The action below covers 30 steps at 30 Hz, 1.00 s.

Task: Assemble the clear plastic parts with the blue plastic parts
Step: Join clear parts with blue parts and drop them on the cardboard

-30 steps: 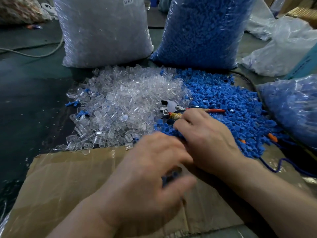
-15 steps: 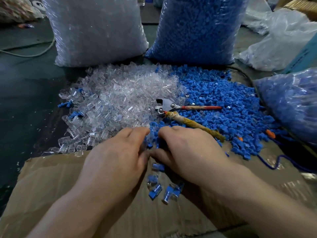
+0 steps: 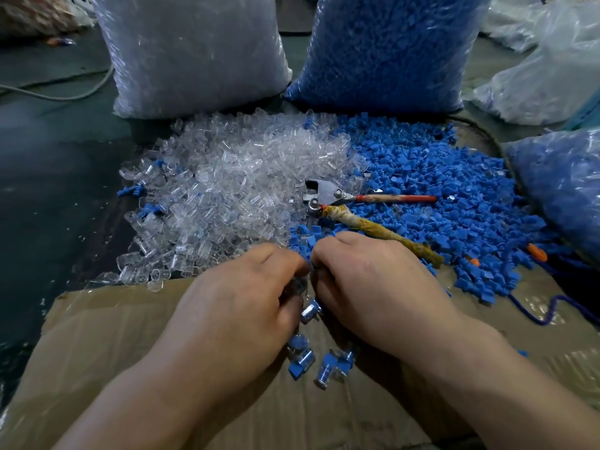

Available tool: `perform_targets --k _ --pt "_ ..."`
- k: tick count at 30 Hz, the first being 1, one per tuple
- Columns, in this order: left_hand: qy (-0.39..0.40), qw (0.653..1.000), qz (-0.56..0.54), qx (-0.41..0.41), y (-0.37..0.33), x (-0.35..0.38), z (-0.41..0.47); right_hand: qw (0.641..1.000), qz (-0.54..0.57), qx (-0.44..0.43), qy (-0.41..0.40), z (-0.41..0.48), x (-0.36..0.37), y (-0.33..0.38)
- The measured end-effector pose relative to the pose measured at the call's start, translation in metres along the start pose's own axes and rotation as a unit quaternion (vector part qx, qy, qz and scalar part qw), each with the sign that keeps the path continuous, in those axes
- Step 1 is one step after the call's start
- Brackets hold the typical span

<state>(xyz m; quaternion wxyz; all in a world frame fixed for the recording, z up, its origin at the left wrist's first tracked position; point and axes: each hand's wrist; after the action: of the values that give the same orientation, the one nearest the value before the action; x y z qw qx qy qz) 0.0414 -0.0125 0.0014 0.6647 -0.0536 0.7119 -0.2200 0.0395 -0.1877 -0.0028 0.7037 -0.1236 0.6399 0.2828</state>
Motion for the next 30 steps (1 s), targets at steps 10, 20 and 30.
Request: perform_targets --k 10,20,30 --pt "0.058 0.965 -0.253 -0.040 0.011 -0.001 0.000 0.997 0.059 0.047 -0.015 -0.005 -0.014 -0.002" --pt "0.165 0.927 -0.334 -0.030 0.012 0.001 0.002 0.986 0.149 0.066 0.026 -0.009 -0.016 0.000" --pt "0.067 0.883 -0.456 -0.088 0.007 0.013 0.006 0.839 0.503 0.184 -0.098 -0.009 -0.017 -0.003"
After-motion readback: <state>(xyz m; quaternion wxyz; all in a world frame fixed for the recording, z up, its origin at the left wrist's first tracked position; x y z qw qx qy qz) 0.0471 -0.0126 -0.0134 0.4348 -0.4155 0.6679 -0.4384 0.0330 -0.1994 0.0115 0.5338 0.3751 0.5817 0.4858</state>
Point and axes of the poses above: each hand's wrist, its own z-axis towards the middle knuckle, its own x-axis out of the palm, y = z × x, and after that the axes turned 14 degrees about -x, right-handed
